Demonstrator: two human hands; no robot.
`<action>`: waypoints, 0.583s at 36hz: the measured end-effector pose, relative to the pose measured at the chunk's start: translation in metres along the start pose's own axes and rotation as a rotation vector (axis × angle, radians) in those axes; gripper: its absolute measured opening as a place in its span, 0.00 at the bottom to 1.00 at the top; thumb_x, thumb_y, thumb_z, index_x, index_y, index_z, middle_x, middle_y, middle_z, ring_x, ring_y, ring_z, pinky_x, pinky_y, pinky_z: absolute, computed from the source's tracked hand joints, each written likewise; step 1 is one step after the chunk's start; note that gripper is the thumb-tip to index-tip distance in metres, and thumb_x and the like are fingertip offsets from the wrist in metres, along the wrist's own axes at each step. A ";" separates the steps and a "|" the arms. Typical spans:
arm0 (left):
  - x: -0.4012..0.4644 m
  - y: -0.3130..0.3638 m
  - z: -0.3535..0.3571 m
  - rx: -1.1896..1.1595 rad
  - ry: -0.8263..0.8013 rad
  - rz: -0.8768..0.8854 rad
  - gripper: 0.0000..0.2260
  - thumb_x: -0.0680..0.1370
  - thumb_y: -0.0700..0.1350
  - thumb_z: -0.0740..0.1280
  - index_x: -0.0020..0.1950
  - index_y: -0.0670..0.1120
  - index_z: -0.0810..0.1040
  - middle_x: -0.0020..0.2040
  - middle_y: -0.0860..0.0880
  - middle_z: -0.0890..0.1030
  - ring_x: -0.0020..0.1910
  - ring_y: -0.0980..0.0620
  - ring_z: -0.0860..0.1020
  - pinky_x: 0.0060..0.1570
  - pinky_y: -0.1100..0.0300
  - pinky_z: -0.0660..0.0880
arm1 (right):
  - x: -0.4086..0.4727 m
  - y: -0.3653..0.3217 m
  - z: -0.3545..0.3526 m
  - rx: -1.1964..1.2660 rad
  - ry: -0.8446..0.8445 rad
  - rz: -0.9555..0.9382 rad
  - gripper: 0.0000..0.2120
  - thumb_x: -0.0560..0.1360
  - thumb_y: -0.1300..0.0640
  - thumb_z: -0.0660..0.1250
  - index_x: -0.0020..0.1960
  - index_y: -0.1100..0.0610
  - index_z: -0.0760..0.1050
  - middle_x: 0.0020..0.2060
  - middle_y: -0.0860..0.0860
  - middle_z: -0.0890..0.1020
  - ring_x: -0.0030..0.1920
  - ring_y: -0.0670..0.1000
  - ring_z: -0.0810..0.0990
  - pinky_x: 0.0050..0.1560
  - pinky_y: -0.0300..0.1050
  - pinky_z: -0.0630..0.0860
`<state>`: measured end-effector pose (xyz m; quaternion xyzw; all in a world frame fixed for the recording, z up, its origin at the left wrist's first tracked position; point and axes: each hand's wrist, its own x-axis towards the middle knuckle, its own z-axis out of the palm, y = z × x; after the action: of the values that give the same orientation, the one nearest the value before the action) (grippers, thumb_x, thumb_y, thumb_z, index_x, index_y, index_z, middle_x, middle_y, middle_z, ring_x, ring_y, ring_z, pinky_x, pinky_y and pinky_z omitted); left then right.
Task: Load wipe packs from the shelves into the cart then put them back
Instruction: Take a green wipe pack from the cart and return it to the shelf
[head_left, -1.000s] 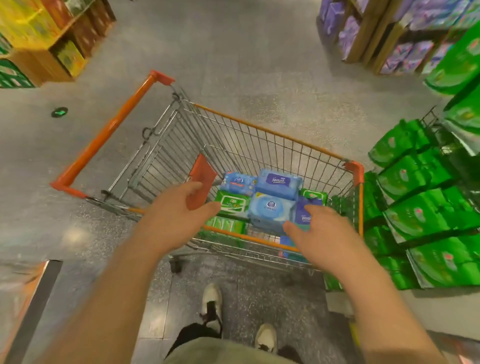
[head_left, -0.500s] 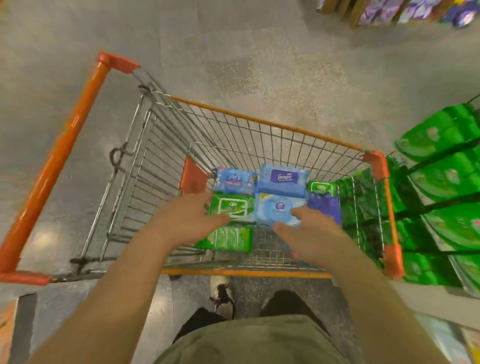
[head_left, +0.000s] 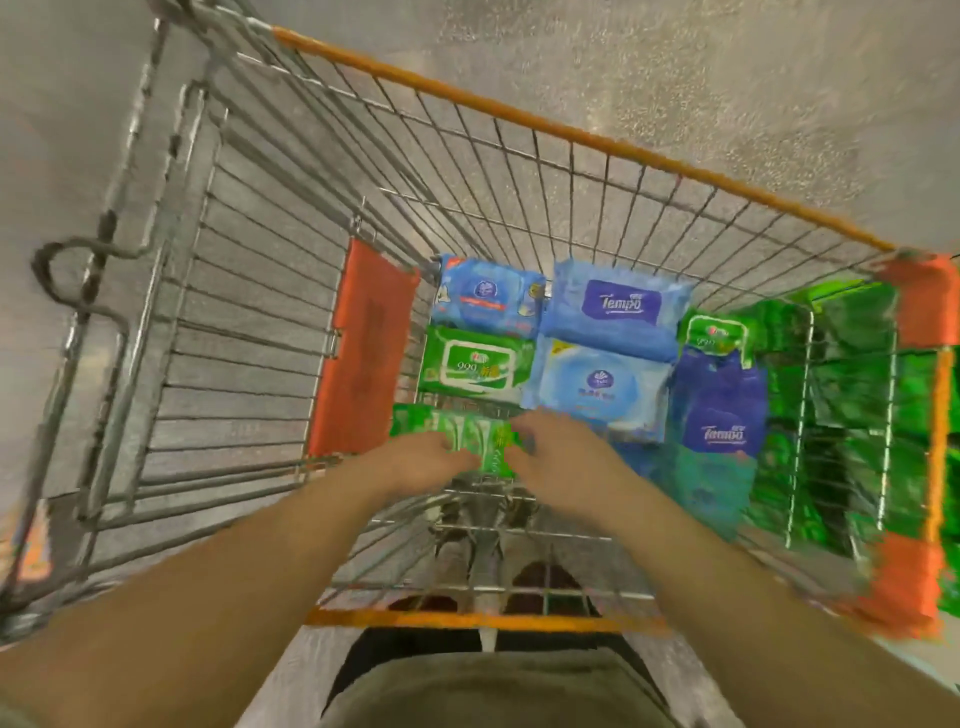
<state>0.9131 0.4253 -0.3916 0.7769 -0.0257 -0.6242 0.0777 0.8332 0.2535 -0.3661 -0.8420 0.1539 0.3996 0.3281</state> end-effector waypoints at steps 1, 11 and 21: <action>0.012 -0.001 0.007 -0.131 -0.017 -0.054 0.32 0.80 0.65 0.60 0.75 0.44 0.71 0.75 0.41 0.72 0.70 0.43 0.73 0.68 0.50 0.71 | 0.014 0.004 0.007 -0.024 -0.029 -0.016 0.21 0.82 0.49 0.60 0.71 0.57 0.73 0.64 0.57 0.79 0.64 0.57 0.77 0.55 0.44 0.71; 0.102 -0.012 0.055 -1.239 0.066 -0.397 0.20 0.85 0.58 0.55 0.69 0.46 0.70 0.61 0.42 0.76 0.55 0.46 0.76 0.58 0.54 0.74 | 0.131 0.025 0.061 -0.170 -0.191 -0.121 0.26 0.82 0.52 0.61 0.76 0.64 0.64 0.69 0.62 0.74 0.68 0.61 0.73 0.65 0.49 0.70; 0.158 -0.006 0.082 -1.761 0.164 -0.343 0.17 0.83 0.57 0.64 0.51 0.45 0.83 0.37 0.46 0.87 0.33 0.50 0.85 0.37 0.55 0.81 | 0.194 0.036 0.094 -0.273 -0.230 -0.068 0.25 0.71 0.39 0.62 0.61 0.54 0.75 0.54 0.55 0.82 0.52 0.57 0.82 0.53 0.54 0.82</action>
<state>0.8680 0.4022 -0.5624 0.4712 0.5839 -0.3636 0.5521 0.8835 0.2913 -0.5752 -0.8322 0.0310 0.4992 0.2394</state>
